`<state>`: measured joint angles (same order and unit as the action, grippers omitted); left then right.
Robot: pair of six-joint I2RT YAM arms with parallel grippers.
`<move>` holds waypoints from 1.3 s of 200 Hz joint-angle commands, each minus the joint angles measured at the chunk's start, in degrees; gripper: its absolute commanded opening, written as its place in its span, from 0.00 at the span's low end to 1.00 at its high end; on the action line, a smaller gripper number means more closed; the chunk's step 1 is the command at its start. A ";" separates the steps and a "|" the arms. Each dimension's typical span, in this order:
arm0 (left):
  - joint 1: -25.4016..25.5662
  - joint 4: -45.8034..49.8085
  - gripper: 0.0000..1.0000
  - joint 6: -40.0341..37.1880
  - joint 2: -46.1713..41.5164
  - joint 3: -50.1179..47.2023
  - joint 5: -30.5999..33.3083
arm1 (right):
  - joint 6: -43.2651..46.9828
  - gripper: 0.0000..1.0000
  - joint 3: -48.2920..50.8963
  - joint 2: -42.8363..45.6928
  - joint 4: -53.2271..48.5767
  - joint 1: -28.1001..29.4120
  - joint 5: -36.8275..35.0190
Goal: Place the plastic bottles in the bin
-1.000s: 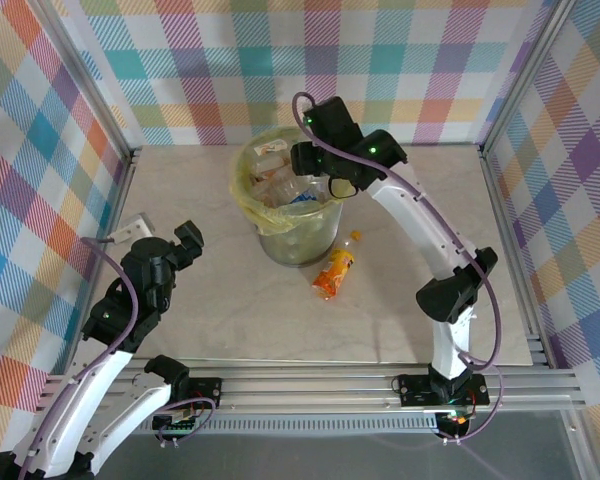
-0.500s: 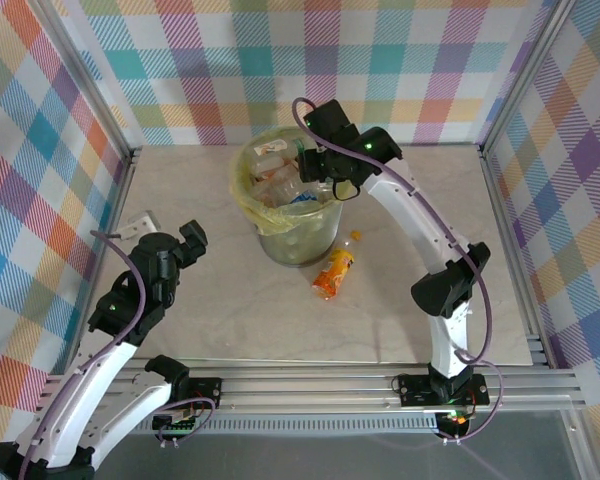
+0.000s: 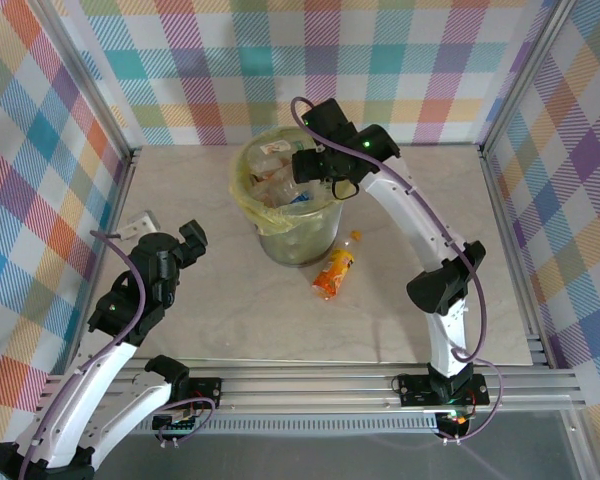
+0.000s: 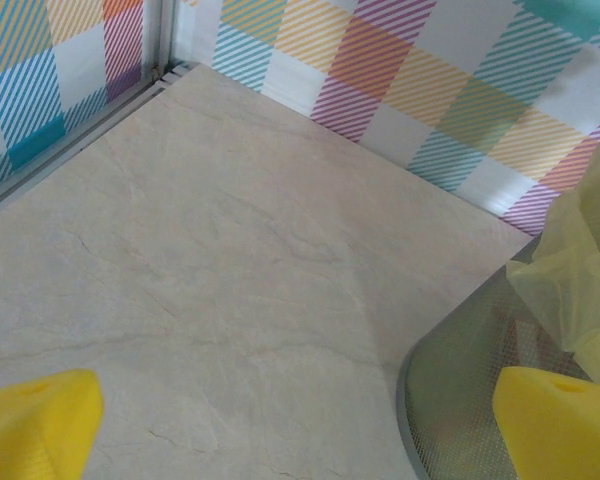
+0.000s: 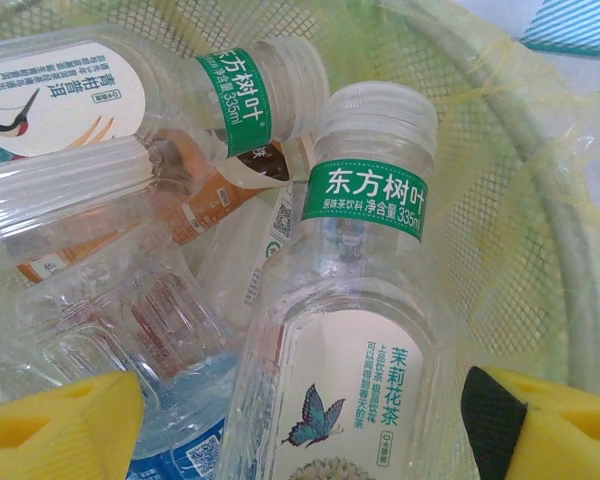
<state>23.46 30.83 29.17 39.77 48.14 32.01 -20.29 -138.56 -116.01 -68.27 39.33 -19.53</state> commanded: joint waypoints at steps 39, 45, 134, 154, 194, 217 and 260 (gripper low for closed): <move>-0.44 -2.08 1.00 0.59 0.49 0.31 -0.11 | 1.40 0.69 -1.24 2.36 0.14 -0.31 -0.62; -0.44 -2.14 1.00 0.70 0.42 0.23 -0.15 | 1.44 0.67 -1.12 2.28 0.18 -0.30 -0.47; -0.44 -2.31 1.00 0.88 0.57 0.30 -1.69 | 1.79 0.91 1.86 9.72 -0.65 -0.26 0.03; -0.44 -2.26 1.00 1.41 0.57 0.33 -1.69 | 0.32 1.00 9.87 15.92 2.05 -0.22 -0.75; -0.44 -2.16 1.00 1.86 0.82 0.20 -1.71 | -7.20 1.00 35.43 31.72 10.51 -0.60 -2.42; -0.45 -2.17 1.00 2.11 0.75 0.14 -1.45 | -14.99 1.00 50.21 39.81 13.76 -1.90 -3.29; -0.44 -2.24 1.00 3.43 0.35 -0.68 -0.98 | -23.83 1.00 70.78 47.80 22.18 -4.52 4.27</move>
<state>23.46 29.80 30.89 40.66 48.14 30.55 -36.64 -74.17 -70.57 -53.49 35.55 -19.44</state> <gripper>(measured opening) 0.997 0.996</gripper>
